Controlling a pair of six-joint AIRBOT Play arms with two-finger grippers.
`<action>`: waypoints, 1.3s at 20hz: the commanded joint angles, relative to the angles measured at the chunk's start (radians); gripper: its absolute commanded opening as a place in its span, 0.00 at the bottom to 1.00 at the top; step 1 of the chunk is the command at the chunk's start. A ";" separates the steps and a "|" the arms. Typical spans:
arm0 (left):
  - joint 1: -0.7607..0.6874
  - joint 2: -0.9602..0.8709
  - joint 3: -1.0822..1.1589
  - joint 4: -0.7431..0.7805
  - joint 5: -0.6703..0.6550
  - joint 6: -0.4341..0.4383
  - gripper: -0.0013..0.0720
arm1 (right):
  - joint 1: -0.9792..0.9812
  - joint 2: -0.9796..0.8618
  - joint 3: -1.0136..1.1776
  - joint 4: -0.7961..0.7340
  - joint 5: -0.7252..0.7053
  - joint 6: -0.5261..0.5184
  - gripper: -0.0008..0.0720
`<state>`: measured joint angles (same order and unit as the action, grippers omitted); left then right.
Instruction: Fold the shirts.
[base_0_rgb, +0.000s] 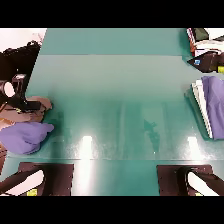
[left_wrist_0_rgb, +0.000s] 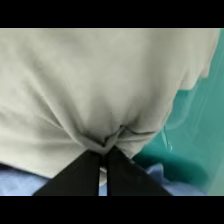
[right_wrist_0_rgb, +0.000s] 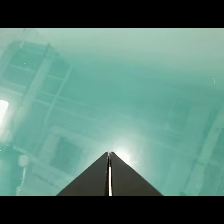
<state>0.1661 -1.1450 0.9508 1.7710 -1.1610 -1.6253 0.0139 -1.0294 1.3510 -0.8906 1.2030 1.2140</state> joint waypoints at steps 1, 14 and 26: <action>0.002 0.049 0.097 -0.026 -0.082 0.002 0.05 | 0.001 0.001 0.001 0.010 0.001 0.000 0.03; -0.404 0.243 0.780 -0.260 -0.191 -0.010 0.05 | 0.000 0.134 0.002 0.008 -0.268 0.000 0.03; -1.014 -0.410 0.780 -0.348 -0.061 0.108 0.87 | 0.001 0.133 0.001 0.007 -0.247 0.000 0.03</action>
<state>-0.7837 -1.4429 1.7290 1.4372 -1.2839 -1.5784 0.0139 -0.8970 1.3518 -0.8833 0.9489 1.2144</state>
